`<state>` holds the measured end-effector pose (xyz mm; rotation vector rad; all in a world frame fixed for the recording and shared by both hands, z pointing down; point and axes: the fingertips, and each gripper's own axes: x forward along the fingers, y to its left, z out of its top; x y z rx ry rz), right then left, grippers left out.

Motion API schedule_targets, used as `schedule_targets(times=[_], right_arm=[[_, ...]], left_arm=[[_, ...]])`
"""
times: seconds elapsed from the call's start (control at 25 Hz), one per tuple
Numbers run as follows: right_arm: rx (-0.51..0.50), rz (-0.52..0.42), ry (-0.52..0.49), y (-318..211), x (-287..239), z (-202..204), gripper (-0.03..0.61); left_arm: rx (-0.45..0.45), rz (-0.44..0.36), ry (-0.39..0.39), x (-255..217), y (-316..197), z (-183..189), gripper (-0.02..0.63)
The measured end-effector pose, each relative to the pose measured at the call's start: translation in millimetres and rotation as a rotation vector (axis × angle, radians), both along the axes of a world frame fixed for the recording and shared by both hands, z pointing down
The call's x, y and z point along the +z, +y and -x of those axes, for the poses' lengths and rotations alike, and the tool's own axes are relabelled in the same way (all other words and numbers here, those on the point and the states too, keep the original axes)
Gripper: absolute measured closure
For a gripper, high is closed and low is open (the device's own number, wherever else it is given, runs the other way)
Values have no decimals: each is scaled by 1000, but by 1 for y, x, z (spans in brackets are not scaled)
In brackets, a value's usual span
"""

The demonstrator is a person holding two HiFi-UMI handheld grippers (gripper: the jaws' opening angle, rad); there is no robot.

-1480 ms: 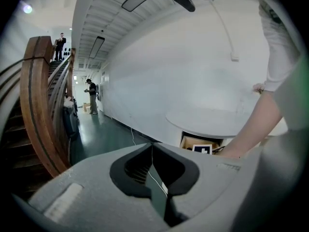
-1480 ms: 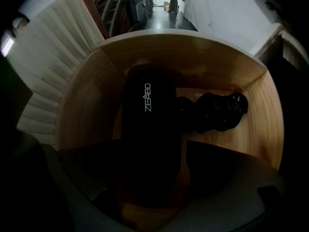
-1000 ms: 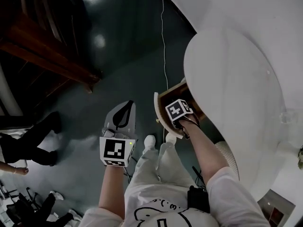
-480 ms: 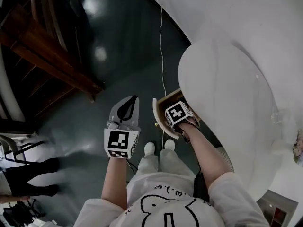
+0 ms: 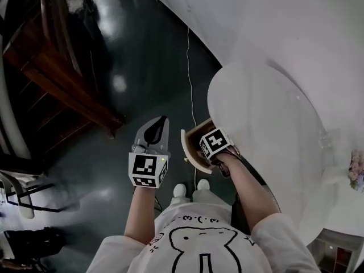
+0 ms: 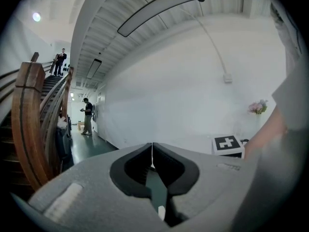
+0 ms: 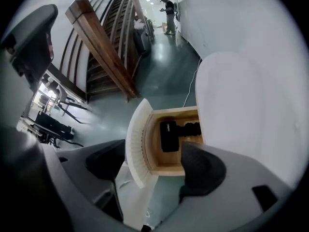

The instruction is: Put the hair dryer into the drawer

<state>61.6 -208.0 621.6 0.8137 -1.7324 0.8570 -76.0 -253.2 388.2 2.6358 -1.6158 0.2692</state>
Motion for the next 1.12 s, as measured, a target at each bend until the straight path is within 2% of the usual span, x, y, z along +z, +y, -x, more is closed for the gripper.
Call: schedule_targets(times=[0.24, 0.36, 0.48, 0.64, 0.88, 1.0, 1.12], right_arm=[[68, -97, -46, -12, -42, -3, 309], [110, -163, -77, -18, -64, -9, 413], [146, -246, -87, -22, -87, -18, 568], [179, -367, -168, -27, -126, -19, 580], [246, -593, -362, -31, -198, -23, 581], [278, -720, -443, -31, -236, -33, 581], [267, -885, -485, -28, -275, -43, 581]], left_arm=[[36, -56, 10, -28, -5, -8, 598], [53, -80, 15, -40, -7, -15, 598], [68, -103, 13, -50, -6, -21, 598], [83, -132, 7, -63, -4, -26, 598], [110, -165, -4, -76, 0, -35, 598], [119, -185, -2, -84, 2, -39, 598], [126, -211, 2, -94, 5, -44, 598]])
